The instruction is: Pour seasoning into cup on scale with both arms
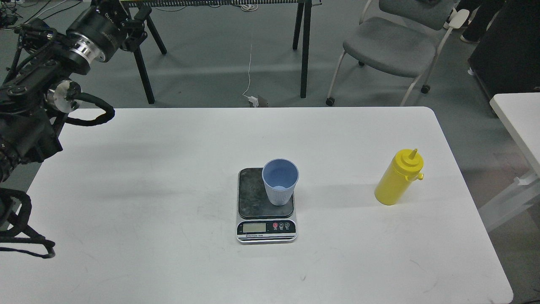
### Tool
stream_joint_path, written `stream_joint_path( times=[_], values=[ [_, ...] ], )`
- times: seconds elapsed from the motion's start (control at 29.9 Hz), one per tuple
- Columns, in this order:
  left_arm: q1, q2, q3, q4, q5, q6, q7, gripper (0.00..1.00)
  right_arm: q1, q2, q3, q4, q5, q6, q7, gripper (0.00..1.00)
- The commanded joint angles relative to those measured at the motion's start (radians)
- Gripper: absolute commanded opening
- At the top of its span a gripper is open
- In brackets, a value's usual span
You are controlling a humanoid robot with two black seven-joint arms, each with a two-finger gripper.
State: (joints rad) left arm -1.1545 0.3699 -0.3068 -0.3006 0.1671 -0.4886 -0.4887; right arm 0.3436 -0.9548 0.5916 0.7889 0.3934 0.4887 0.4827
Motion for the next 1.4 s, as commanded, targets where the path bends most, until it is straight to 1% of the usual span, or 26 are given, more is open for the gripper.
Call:
stream_joint_path(
  times=[0.0, 0.03, 0.1, 0.17, 0.2, 0.27, 0.37, 0.4, 0.43, 0.47, 0.54, 0.64, 0.84, 0.94, 1.04, 1.37],
  values=[
    [-0.002, 0.0, -0.008, 0.0, 0.0, 0.0, 0.0, 0.99, 0.303, 0.037, -0.074, -0.189, -0.218, 0.0, -0.142, 0.99],
    [-0.004, 0.0, -0.008, 0.0, 0.0, 0.0, 0.0, 0.99, 0.392, 0.054, -0.102, -0.219, -0.293, 0.0, -0.174, 0.99],
    [-0.002, 0.001, -0.008, 0.0, 0.0, 0.0, 0.0, 0.99, 0.555, 0.118, -0.177, -0.287, -0.43, 0.0, -0.196, 0.99],
    [-0.004, 0.003, -0.008, 0.001, 0.0, 0.0, 0.0, 0.99, 0.665, 0.203, -0.269, -0.347, -0.484, 0.0, -0.208, 0.99],
    [-0.004, 0.004, -0.008, 0.001, 0.0, 0.0, 0.0, 0.99, 0.71, 0.241, -0.31, -0.37, -0.485, 0.0, -0.232, 0.99],
    [-0.004, 0.007, -0.006, 0.003, 0.002, 0.0, 0.0, 0.99, 0.782, 0.309, -0.335, -0.399, -0.478, 0.0, -0.315, 0.99],
    [-0.004, 0.018, -0.005, 0.011, 0.0, 0.0, 0.0, 0.99, 0.805, 0.439, -0.325, -0.427, -0.403, 0.0, -0.473, 0.99],
    [-0.002, 0.024, -0.003, 0.011, 0.0, 0.0, 0.0, 0.99, 0.804, 0.479, -0.308, -0.424, -0.337, 0.0, -0.533, 0.99],
    [-0.001, 0.026, -0.002, 0.011, 0.0, 0.0, 0.0, 0.99, 0.801, 0.502, -0.288, -0.421, -0.276, 0.0, -0.574, 0.99],
    [-0.001, 0.029, -0.001, 0.011, 0.0, 0.0, 0.0, 0.99, 0.799, 0.528, -0.264, -0.422, -0.213, 0.0, -0.605, 0.99],
    [0.002, 0.037, -0.005, 0.012, 0.0, 0.0, 0.0, 0.99, 0.798, 0.551, -0.227, -0.416, -0.153, 0.0, -0.618, 0.99],
    [0.007, 0.037, -0.006, 0.011, -0.001, 0.0, 0.0, 0.99, 0.773, 0.576, -0.158, -0.383, -0.14, 0.0, -0.612, 0.99],
    [0.006, 0.037, -0.015, 0.012, -0.004, 0.0, 0.0, 0.99, 0.693, 0.594, 0.078, -0.243, -0.145, 0.0, -0.61, 0.99],
    [0.001, 0.038, -0.015, 0.012, -0.008, 0.0, 0.0, 0.99, 0.66, 0.596, 0.14, -0.188, -0.146, 0.0, -0.607, 0.99],
    [-0.002, 0.041, -0.017, 0.011, -0.008, 0.0, 0.0, 0.99, 0.652, 0.605, 0.149, -0.185, -0.148, 0.0, -0.595, 0.99],
    [0.004, 0.041, -0.018, 0.011, -0.008, 0.0, 0.0, 0.99, 0.652, 0.61, 0.145, -0.192, -0.149, 0.0, -0.595, 0.99]
  ],
)
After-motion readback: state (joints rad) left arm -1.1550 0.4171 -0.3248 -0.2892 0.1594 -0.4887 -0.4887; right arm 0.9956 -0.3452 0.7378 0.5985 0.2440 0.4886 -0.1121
